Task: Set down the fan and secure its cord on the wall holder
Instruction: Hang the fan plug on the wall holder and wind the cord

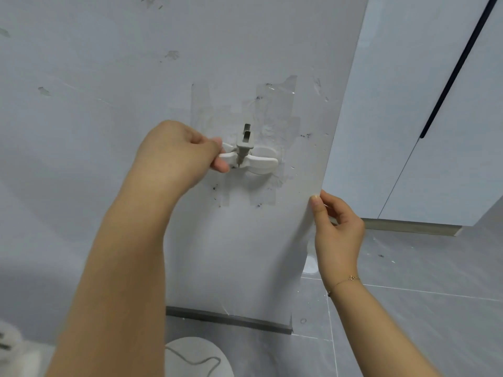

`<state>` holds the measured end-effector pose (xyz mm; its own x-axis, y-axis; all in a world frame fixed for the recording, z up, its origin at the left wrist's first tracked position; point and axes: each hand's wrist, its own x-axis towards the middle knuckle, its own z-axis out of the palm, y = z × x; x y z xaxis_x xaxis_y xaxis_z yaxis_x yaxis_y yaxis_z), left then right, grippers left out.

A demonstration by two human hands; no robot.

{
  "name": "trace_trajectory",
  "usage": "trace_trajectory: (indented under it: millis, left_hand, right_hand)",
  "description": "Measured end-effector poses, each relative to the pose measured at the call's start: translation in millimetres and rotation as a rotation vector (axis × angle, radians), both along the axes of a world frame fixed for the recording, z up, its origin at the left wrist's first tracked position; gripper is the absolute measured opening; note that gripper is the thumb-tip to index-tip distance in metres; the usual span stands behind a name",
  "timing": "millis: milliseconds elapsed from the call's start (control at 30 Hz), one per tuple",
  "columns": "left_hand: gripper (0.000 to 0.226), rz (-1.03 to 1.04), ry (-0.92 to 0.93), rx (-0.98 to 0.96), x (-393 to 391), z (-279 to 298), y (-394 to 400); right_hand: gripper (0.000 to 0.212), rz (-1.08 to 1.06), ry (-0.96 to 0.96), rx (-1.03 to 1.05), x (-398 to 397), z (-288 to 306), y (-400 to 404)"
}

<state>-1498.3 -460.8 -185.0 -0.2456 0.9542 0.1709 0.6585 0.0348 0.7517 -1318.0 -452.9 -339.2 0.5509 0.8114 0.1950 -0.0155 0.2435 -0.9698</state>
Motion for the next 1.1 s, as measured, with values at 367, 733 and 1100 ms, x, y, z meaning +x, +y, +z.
trace_trajectory:
  millis: [367,733,1100]
  left_hand:
    - [0.030,-0.040,-0.323,0.015,-6,18,-8]
    - [0.033,-0.049,-0.490,0.216,46,5,-6]
    - [0.051,-0.087,-0.609,0.269,55,1,-6]
  right_hand:
    - [0.015,0.039,0.003,-0.010,5,1,-2]
    - [0.020,0.016,0.015,-0.009,3,-2,1]
    - [0.021,0.001,0.034,-0.004,0,-2,0]
